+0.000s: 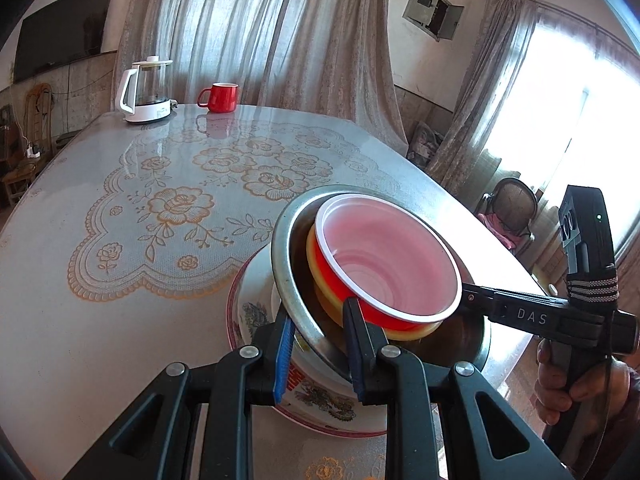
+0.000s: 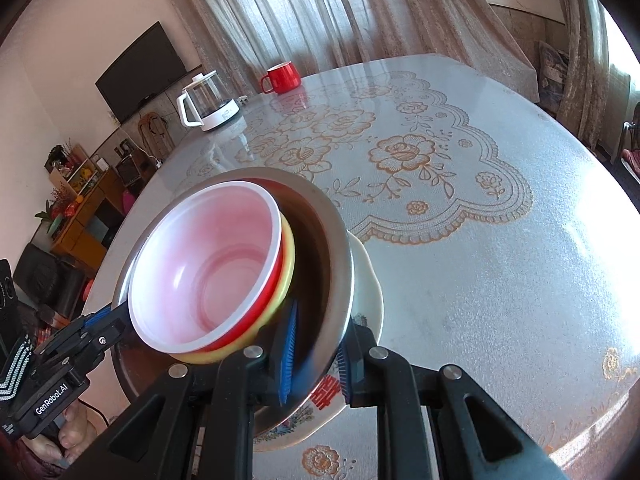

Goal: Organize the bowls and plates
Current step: 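Carry the nested steel bowl with both grippers onto the plate stack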

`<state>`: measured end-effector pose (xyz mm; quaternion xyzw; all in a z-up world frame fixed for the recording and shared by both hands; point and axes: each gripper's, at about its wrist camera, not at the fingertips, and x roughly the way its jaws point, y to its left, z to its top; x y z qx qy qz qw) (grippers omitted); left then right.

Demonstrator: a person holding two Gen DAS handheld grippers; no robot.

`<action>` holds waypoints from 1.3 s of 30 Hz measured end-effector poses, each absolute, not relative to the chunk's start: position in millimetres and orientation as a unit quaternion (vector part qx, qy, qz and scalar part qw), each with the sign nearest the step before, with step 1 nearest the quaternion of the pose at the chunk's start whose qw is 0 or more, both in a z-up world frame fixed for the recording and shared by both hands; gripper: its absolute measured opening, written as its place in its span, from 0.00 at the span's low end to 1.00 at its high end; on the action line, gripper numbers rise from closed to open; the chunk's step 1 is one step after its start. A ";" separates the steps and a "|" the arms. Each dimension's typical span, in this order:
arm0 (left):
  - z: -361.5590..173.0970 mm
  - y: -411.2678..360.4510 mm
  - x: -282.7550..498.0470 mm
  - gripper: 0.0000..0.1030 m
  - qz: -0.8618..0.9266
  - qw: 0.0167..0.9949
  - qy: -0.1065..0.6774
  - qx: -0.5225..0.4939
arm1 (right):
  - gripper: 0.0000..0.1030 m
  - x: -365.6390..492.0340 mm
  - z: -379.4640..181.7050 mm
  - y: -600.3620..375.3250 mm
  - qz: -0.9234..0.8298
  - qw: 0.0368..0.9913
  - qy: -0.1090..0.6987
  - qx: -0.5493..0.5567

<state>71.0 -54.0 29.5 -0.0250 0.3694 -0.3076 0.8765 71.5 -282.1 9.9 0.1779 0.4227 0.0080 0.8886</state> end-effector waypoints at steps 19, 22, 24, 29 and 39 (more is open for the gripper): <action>13.8 -51.8 67.5 0.24 -0.295 0.873 0.387 -0.028 | 0.16 74.2 0.1 -272.7 -0.010 0.888 0.437 0.141; 13.1 -51.2 67.2 0.24 -0.292 0.874 0.386 -0.028 | 0.16 73.9 0.6 -271.2 -0.012 0.890 0.436 0.136; 12.8 -50.7 66.1 0.24 -0.290 0.875 0.387 -0.029 | 0.17 72.8 1.7 -269.4 -0.014 0.891 0.434 0.133; 13.1 -49.6 64.4 0.24 -0.283 0.877 0.386 -0.033 | 0.18 72.3 1.8 -265.6 -0.022 0.892 0.433 0.127; 11.4 -46.7 64.1 0.26 -0.286 0.874 0.390 -0.043 | 0.22 65.5 2.1 -260.5 -0.014 0.895 0.428 0.128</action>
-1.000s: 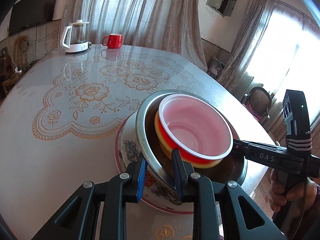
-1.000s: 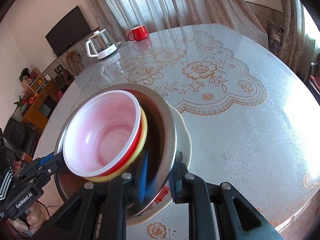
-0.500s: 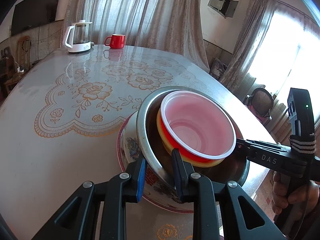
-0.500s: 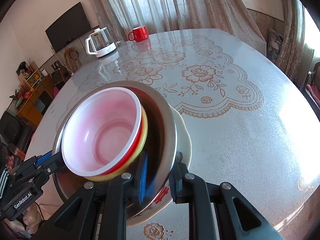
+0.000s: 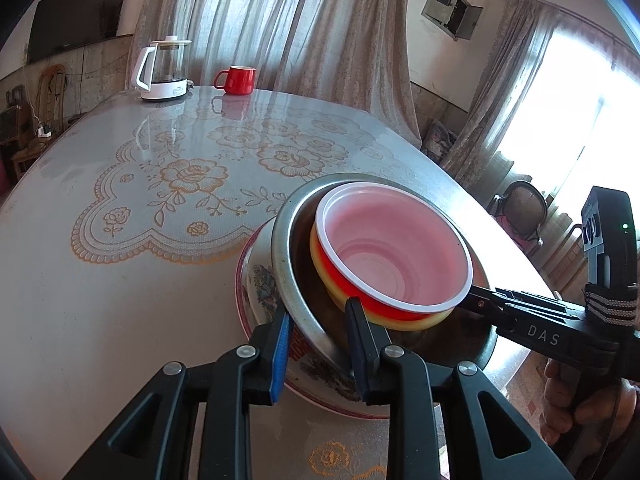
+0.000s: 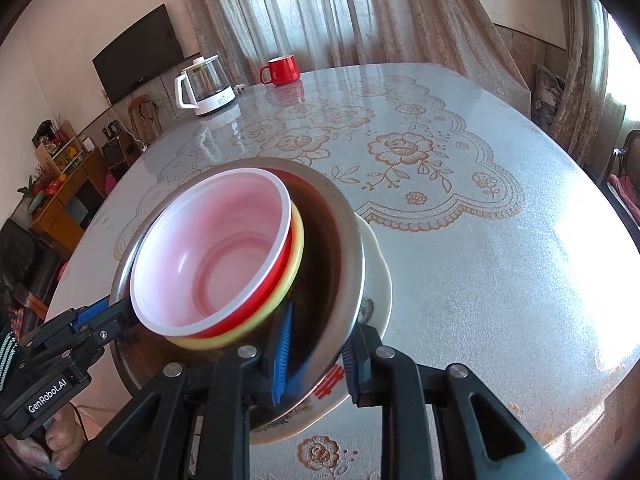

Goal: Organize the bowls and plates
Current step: 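Carry the nested steel bowl with both grippers onto the plate stack, then open both grippers and withdraw them from the stacked dishes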

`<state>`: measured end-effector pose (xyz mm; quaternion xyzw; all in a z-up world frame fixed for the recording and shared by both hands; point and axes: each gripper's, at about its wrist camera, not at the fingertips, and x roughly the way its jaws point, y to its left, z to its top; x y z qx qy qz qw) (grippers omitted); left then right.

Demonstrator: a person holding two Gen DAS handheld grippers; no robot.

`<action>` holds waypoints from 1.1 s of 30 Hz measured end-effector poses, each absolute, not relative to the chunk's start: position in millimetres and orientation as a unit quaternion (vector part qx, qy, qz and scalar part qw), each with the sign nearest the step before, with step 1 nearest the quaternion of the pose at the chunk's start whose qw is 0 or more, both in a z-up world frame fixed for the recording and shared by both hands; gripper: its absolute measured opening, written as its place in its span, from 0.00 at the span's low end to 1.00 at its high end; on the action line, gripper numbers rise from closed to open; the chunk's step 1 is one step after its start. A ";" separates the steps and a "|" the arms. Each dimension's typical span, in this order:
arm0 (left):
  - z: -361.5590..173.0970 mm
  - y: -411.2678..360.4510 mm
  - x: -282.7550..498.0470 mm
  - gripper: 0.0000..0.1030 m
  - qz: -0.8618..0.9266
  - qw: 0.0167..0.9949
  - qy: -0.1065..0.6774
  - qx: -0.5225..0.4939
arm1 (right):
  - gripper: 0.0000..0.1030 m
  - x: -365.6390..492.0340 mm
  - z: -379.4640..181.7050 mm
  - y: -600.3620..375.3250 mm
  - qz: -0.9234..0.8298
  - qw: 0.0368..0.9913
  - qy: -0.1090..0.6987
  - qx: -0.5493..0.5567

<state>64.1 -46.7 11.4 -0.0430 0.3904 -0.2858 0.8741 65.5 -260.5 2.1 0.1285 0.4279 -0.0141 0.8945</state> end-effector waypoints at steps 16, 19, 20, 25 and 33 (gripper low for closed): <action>14.1 -45.9 58.1 0.30 -0.279 0.881 0.381 -0.037 | 0.23 50.2 10.2 -259.4 -0.020 0.907 0.403 0.119; 15.2 -46.1 56.4 0.30 -0.274 0.884 0.378 -0.032 | 0.23 50.2 10.1 -258.3 -0.023 0.909 0.401 0.113; 15.5 -45.8 55.8 0.30 -0.272 0.885 0.377 -0.031 | 0.23 49.9 10.1 -258.6 -0.023 0.908 0.401 0.115; 19.1 -42.7 50.8 0.30 -0.265 0.891 0.367 -0.026 | 0.27 45.9 9.7 -259.2 -0.021 0.909 0.396 0.128; 22.4 -35.7 44.8 0.30 -0.247 0.900 0.359 -0.030 | 0.30 33.5 14.0 -251.7 -0.035 0.917 0.380 0.118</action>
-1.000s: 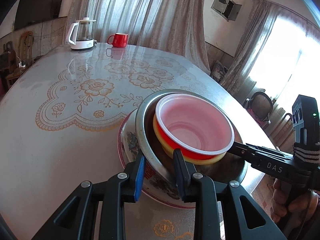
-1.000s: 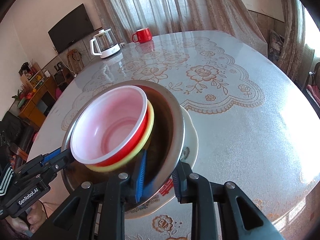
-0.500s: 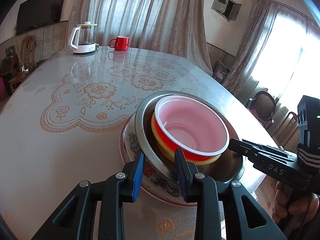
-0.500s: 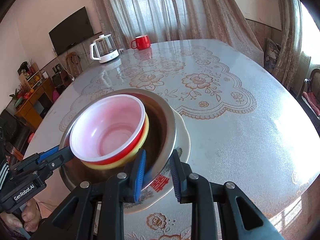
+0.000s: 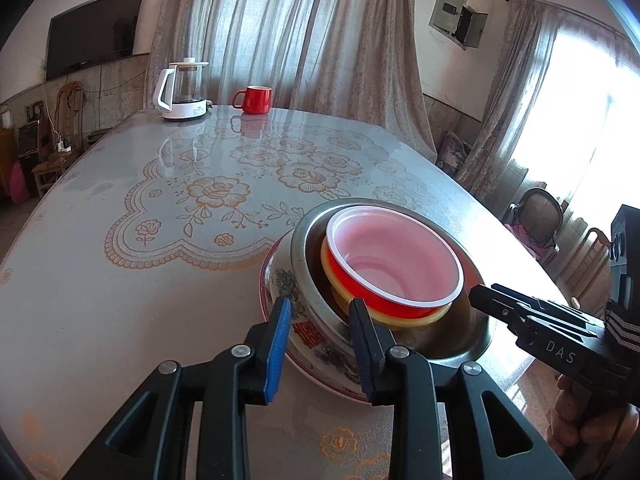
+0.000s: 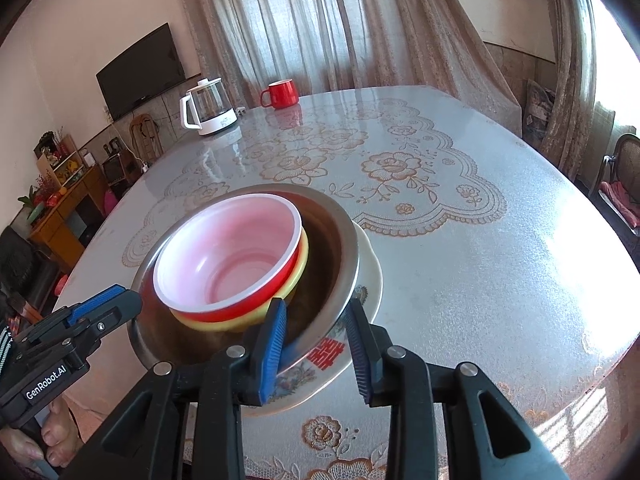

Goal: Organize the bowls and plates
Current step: 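Open both grippers and withdraw them from the stacked dishes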

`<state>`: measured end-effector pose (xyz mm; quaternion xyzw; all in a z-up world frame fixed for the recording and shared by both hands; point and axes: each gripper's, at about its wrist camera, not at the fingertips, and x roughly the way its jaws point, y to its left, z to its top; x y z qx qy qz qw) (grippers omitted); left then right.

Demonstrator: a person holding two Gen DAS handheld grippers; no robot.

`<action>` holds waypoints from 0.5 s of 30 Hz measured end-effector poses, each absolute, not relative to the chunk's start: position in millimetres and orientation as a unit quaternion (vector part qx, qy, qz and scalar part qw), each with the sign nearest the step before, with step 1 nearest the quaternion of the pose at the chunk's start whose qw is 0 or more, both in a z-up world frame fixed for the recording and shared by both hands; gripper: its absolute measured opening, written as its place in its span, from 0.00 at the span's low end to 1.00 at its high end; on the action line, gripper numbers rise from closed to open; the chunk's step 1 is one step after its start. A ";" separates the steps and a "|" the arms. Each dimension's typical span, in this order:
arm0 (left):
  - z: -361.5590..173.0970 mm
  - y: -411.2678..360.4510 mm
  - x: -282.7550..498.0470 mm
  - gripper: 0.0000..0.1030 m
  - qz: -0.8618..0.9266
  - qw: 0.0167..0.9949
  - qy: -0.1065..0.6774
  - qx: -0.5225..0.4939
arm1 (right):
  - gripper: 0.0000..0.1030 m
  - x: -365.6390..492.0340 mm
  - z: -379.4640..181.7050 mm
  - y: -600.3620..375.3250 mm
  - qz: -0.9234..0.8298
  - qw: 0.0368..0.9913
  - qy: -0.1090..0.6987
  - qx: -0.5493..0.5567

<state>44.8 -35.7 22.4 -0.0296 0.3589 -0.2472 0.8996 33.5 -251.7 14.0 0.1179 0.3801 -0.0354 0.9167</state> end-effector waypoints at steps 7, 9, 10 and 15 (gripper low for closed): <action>23.7 -22.1 43.7 0.34 -0.194 0.914 0.353 -0.036 | 0.31 10.5 31.8 -234.1 -0.077 0.942 0.316 0.080; 23.4 -18.1 42.6 0.38 -0.184 0.918 0.349 -0.037 | 0.33 4.8 34.6 -224.1 -0.085 0.947 0.302 0.065; 23.4 -16.7 41.3 0.39 -0.181 0.920 0.347 -0.035 | 0.34 2.8 34.9 -219.1 -0.088 0.949 0.296 0.058; 25.4 -12.0 32.0 0.46 -0.166 0.929 0.330 -0.032 | 0.34 0.0 32.4 -204.2 -0.089 0.951 0.292 0.055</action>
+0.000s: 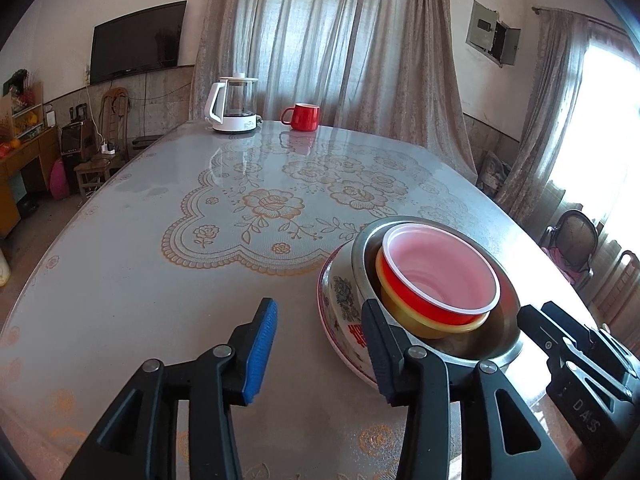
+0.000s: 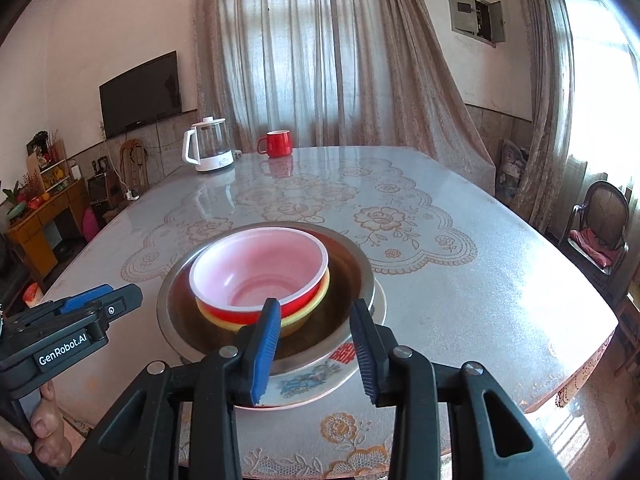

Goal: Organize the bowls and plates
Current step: 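Open both grippers and withdraw them from the stacked dishes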

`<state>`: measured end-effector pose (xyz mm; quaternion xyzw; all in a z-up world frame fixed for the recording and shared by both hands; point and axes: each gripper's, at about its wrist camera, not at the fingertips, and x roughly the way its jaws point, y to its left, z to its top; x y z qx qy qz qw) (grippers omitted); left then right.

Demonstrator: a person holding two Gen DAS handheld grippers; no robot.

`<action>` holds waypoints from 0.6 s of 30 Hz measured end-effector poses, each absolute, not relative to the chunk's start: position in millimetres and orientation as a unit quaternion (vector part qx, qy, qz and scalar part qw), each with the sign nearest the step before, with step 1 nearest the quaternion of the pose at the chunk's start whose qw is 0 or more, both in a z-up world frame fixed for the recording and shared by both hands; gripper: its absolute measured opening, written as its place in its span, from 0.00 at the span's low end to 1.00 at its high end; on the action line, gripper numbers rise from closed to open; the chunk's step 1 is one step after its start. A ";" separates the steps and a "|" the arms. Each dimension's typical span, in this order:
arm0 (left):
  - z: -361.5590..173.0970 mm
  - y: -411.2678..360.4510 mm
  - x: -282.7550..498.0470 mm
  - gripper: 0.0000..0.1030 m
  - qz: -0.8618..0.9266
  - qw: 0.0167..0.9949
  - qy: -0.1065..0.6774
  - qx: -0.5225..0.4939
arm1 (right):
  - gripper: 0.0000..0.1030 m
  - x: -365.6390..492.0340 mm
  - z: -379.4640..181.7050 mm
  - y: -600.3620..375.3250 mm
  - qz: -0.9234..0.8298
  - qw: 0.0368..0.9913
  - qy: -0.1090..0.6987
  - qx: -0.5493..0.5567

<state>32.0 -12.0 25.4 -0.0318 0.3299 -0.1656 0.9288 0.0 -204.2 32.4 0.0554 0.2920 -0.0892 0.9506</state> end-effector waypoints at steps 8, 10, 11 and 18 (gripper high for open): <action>26.1 -12.4 23.9 0.56 -0.143 0.940 0.308 -0.017 | 0.35 -2.0 30.2 -205.0 -0.117 0.950 0.284 0.061; 25.0 -13.5 22.2 0.57 -0.143 0.940 0.309 -0.015 | 0.35 -1.3 28.8 -205.9 -0.123 0.949 0.285 0.063; 24.4 -14.5 21.4 0.58 -0.144 0.940 0.309 -0.013 | 0.35 -1.1 28.2 -206.1 -0.125 0.948 0.286 0.063; 22.5 -25.2 13.6 0.64 -0.145 0.941 0.306 0.003 | 0.35 -5.3 30.4 -206.9 -0.141 0.949 0.274 0.065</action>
